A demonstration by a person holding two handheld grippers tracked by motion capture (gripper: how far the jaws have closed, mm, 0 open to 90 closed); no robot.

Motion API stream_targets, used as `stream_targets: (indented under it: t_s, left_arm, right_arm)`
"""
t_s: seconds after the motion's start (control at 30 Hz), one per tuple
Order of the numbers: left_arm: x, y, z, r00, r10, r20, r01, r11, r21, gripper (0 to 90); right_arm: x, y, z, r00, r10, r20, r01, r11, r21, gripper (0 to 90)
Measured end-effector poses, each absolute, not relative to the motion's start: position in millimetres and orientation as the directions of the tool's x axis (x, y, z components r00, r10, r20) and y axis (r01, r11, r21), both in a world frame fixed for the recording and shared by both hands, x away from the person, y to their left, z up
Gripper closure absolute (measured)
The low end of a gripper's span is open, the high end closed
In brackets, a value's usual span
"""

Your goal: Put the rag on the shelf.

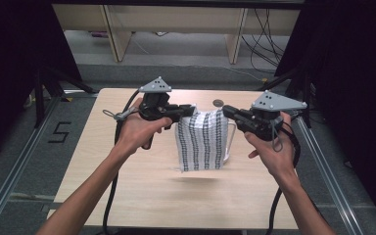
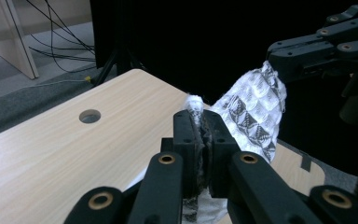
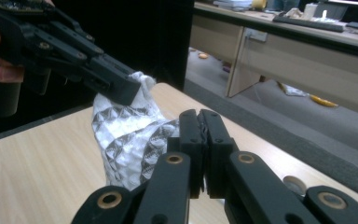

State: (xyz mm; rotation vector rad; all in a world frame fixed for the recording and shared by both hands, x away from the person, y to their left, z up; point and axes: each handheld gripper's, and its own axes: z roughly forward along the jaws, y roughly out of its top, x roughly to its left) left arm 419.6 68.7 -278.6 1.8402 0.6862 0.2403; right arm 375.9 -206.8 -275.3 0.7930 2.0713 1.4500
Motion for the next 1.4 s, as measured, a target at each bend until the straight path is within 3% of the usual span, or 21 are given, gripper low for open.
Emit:
stream_targets:
  t_s: [0.47,0.73,1.4]
  left_arm:
    - [455,46,-251,0.779,0.596,-0.193,0.337,-0.140,0.931,85.1]
    - [482,35,-254,0.743,0.625,-0.240,0.365,-0.078,0.928,84.9]
    - [534,31,-309,0.671,0.682,-0.291,0.424,-0.030,0.905,82.4]
  right_arm:
    - [408,-222,-248,-0.660,0.749,-0.064,0.162,0.224,0.961,89.0]
    - [439,-222,-245,-0.628,0.775,-0.073,0.176,0.232,0.957,89.0]
    - [510,-217,-299,-0.549,0.836,-0.004,0.330,0.221,0.918,88.7]
